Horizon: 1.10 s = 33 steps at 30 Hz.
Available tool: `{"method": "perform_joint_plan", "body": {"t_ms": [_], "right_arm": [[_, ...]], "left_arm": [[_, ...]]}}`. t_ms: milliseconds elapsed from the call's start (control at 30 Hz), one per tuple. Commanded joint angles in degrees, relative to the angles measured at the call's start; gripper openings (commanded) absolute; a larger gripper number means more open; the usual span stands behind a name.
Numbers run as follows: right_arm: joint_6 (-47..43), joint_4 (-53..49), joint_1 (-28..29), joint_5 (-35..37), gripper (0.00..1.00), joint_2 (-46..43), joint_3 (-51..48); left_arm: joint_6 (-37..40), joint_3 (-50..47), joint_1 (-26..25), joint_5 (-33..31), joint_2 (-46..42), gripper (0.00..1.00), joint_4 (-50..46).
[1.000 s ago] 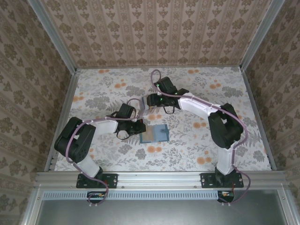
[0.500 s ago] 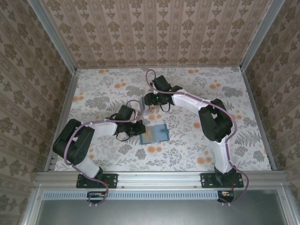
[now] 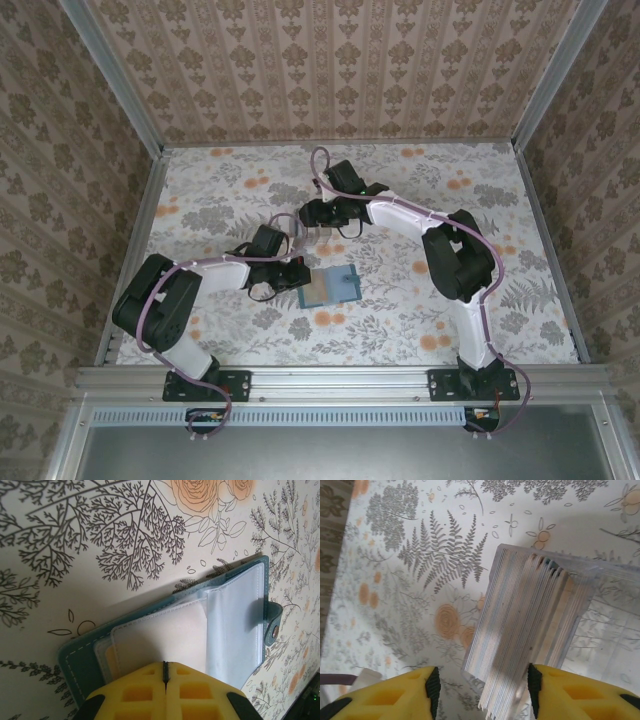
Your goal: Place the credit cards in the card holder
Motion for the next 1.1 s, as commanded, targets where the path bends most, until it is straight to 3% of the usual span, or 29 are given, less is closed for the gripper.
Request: {"method": "perform_joint_plan", "body": {"t_ms": [0, 200, 400, 733, 1067], "right_arm": [[5.25, 7.84, -1.58, -7.11, 0.46, 0.48, -1.89], [7.67, 10.32, -2.74, -8.90, 0.28, 0.58, -3.04], [5.17, 5.23, -2.63, -4.66, 0.20, 1.98, -1.52], [-0.66, -3.13, -0.63, 8.36, 0.39, -1.48, -0.79], [-0.60, -9.42, 2.76, 19.75, 0.49, 0.63, 3.37]], "left_arm": [[-1.12, -1.39, -0.28, -1.38, 0.11, 0.02, -0.37], [-0.80, -0.57, -0.14, -1.40, 0.28, 0.02, -0.93], [-0.63, 0.02, -0.18, -1.30, 0.58, 0.02, -1.22], [-0.42, -0.16, -0.15, -1.69, -0.24, 0.02, -1.86], [-0.15, -0.28, -0.10, -2.06, -0.48, 0.02, -2.35]]}}
